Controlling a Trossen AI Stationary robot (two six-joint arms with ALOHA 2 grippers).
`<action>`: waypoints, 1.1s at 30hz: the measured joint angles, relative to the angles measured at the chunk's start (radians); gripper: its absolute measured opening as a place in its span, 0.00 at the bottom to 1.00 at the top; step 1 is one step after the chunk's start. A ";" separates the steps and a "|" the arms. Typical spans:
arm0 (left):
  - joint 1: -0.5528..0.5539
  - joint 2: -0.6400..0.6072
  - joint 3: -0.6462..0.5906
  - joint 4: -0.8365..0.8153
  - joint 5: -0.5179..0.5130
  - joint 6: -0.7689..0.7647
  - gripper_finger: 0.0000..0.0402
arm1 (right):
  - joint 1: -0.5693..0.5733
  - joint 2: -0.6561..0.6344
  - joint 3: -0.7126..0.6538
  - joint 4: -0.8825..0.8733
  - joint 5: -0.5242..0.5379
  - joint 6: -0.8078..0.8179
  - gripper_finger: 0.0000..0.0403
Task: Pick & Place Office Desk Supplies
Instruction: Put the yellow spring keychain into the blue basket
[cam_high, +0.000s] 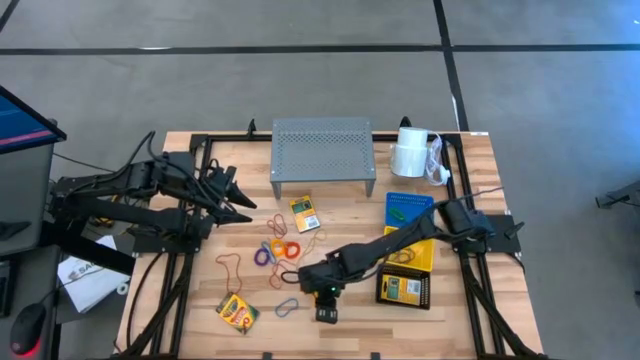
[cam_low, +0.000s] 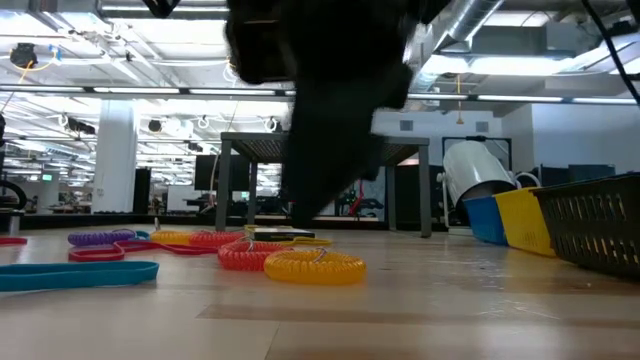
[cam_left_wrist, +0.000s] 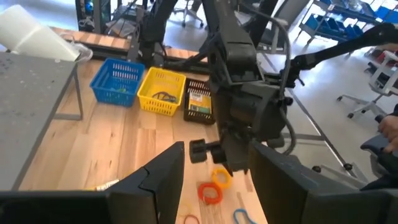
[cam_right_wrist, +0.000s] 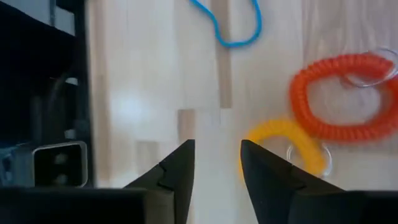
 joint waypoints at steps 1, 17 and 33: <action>0.000 0.001 0.000 -0.005 0.000 0.000 0.43 | 0.001 0.008 0.003 -0.012 0.005 0.000 0.30; 0.000 0.003 0.000 -0.027 0.002 0.003 0.43 | 0.018 0.050 0.005 -0.047 0.115 0.018 0.23; 0.000 0.003 0.000 -0.027 0.028 0.002 0.43 | 0.063 0.050 0.004 -0.090 0.179 0.043 0.09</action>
